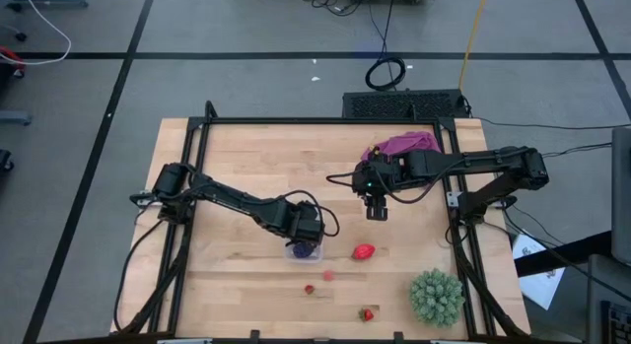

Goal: Pick and placing Produce into tupperware
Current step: Put the red top left strawberry into the transparent bin

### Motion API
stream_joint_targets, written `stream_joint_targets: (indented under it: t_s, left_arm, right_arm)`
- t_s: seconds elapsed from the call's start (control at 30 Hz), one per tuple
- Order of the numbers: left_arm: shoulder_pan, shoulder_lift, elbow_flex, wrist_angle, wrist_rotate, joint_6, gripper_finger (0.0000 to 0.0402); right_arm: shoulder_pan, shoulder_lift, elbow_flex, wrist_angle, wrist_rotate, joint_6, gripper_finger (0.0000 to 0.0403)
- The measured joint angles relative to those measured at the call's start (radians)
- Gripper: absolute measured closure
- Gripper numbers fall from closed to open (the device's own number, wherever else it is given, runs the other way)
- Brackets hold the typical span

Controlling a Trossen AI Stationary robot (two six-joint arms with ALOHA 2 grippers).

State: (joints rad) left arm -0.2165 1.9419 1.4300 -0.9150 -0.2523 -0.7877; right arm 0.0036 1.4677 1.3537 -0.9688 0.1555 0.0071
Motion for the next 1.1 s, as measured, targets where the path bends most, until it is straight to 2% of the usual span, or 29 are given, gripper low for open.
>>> stream_joint_targets:
  t_s: [0.87, 1.1]
  left_arm:
    - [0.0, 0.0, 0.0, 0.019, 0.0, -0.001, 0.0251]
    - [0.001, 0.0, 0.0, 0.046, -0.005, 0.007, 0.0208]
  right_arm:
    - [0.0, 0.0, 0.0, 0.004, 0.0, 0.004, 0.0213]
    - [0.0, 0.0, 0.0, 0.021, 0.0, -0.004, 0.0213]
